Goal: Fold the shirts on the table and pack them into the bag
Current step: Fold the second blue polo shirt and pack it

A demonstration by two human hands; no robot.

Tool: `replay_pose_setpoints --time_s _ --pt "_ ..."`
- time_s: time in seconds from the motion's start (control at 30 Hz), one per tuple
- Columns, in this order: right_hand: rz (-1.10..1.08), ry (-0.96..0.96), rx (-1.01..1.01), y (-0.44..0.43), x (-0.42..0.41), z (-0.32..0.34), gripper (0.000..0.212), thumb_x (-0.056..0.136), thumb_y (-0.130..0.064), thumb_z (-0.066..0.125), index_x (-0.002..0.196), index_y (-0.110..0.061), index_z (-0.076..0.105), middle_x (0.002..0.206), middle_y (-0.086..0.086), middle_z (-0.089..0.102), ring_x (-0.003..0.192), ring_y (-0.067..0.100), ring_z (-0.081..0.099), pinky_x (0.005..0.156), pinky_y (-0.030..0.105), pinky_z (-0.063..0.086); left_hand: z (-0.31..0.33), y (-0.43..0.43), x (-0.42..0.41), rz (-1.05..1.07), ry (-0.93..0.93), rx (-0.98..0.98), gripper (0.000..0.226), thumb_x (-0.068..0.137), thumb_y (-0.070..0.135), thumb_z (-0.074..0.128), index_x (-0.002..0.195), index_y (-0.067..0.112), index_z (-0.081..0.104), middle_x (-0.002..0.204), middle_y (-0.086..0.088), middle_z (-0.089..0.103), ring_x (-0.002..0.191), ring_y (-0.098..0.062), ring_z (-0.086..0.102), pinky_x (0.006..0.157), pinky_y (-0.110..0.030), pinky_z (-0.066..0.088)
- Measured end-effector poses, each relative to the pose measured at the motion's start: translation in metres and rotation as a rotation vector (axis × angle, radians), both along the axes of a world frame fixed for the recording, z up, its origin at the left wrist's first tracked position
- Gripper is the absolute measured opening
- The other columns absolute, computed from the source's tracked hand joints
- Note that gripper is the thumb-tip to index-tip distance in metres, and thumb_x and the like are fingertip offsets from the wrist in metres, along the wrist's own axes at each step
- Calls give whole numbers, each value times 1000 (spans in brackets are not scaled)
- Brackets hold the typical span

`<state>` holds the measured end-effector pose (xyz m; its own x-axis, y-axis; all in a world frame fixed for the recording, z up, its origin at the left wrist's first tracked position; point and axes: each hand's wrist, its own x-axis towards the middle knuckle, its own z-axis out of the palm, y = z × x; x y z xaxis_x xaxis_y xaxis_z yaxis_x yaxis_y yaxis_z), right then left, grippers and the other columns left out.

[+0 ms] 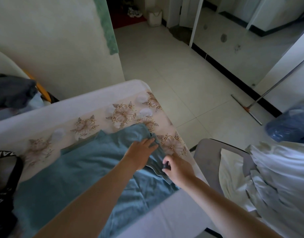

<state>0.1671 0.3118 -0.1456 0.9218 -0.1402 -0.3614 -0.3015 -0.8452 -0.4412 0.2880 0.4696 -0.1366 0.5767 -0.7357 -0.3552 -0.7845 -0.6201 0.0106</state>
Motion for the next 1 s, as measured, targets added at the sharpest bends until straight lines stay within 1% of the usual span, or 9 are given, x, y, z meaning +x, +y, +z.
replay_pose_setpoints --time_s 0.1,0.23,0.33,0.47,0.57,0.67,0.8,0.9,1.0 --pt "14 -77 -40 -4 1 -3 45 83 -41 74 121 -30 53 114 -7 58 100 18 61 78 29 44 2 -14 9 -67 -60 -78 70 88 0 53 151 20 29 158 -6 29 144 -25 27 116 -43 29" --pt "12 -71 -73 -4 5 -8 74 81 -48 70 145 -28 38 136 1 45 125 24 48 101 34 41 0 -30 23 -212 -87 -60 80 87 -9 52 155 21 22 161 -6 22 148 -24 20 121 -37 16" --pt "26 -4 -102 -4 6 -7 72 83 -52 63 147 -28 39 139 1 40 131 26 41 106 36 37 6 -29 29 -245 -137 -10 66 87 2 62 146 17 38 145 -6 47 134 -23 41 117 -38 25" --pt "111 -46 -172 4 9 8 37 83 -47 60 109 -21 62 117 -2 48 113 23 48 97 33 37 25 -9 31 -276 -263 73 32 88 16 62 120 19 63 133 -5 56 139 -28 34 120 -47 11" --pt "101 -7 -82 21 13 36 26 80 -32 61 69 -22 40 78 -10 49 80 19 52 64 26 33 38 26 27 -235 -288 -79 26 81 11 66 106 17 69 127 -5 58 129 -26 44 116 -44 25" --pt "111 28 5 48 16 59 30 79 -23 60 66 -21 33 67 -7 43 67 16 47 50 26 27 46 72 22 -190 -257 -291 37 58 -6 72 89 14 69 100 -1 64 96 -22 61 97 -42 52" --pt "204 110 130 99 15 87 18 78 -17 62 72 -20 45 70 -6 54 69 15 55 52 24 37 52 139 3 -100 -386 -408 34 55 -8 63 80 15 67 86 -1 63 81 -22 61 75 -33 55" --pt "317 366 411 142 5 96 23 80 -32 77 93 -25 60 91 -3 68 73 12 68 57 26 55 48 187 -17 16 -313 -181 40 66 3 74 101 22 68 106 1 62 101 -22 59 89 -36 50" --pt "309 534 627 172 -2 80 21 92 -26 69 111 -18 62 112 5 66 91 16 71 55 29 57 30 228 -44 207 -181 167 61 78 22 72 135 32 51 139 1 46 131 -25 42 109 -38 36"
